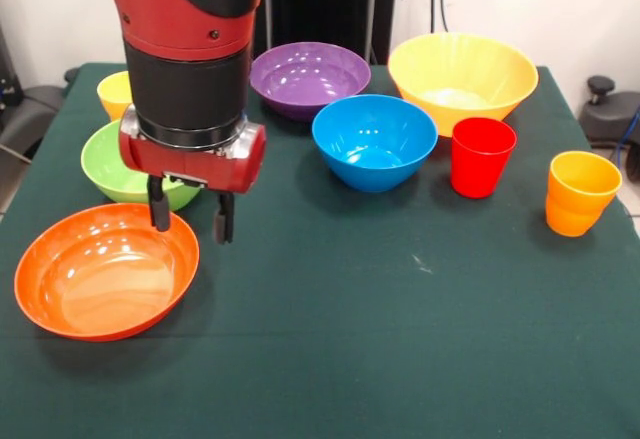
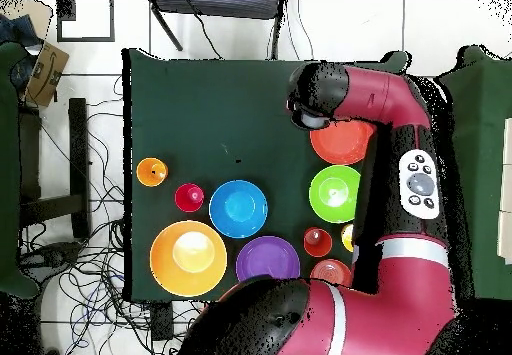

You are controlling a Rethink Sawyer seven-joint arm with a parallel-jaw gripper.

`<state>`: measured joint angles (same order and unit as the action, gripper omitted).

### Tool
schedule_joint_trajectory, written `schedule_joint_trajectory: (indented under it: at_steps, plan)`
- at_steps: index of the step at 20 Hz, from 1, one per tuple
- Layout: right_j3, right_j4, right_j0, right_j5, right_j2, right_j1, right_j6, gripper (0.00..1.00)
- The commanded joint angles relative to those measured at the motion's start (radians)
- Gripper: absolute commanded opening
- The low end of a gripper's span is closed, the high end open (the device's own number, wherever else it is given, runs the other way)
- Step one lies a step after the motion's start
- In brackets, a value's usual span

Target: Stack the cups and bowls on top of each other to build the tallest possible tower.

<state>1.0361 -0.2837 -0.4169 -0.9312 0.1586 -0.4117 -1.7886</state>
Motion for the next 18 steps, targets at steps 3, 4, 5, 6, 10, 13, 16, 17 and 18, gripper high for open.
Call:
schedule_joint_trajectory:
  at_steps: [3,4,5,6,10,13,16,17,18]
  plan:
    - [0.094,-0.122,-0.027,0.076,0.096,0.026,0.298,1.0]
    - [0.098,-0.125,-0.032,0.088,0.101,0.034,0.296,1.0]
    - [0.102,-0.125,-0.037,0.096,0.108,0.042,0.294,1.0]
    - [0.095,-0.128,-0.039,0.104,0.114,0.058,0.296,1.0]
    - [0.071,-0.148,-0.033,0.153,0.127,0.104,0.277,1.0]
    - [0.06,-0.144,-0.034,0.149,0.147,0.117,0.285,1.0]
    - [0.057,-0.137,-0.04,0.15,0.17,0.124,0.292,1.0]
    - [0.062,-0.131,-0.045,0.143,0.179,0.121,0.295,1.0]
    - [0.06,-0.127,-0.048,0.135,0.188,0.119,0.3,1.0]
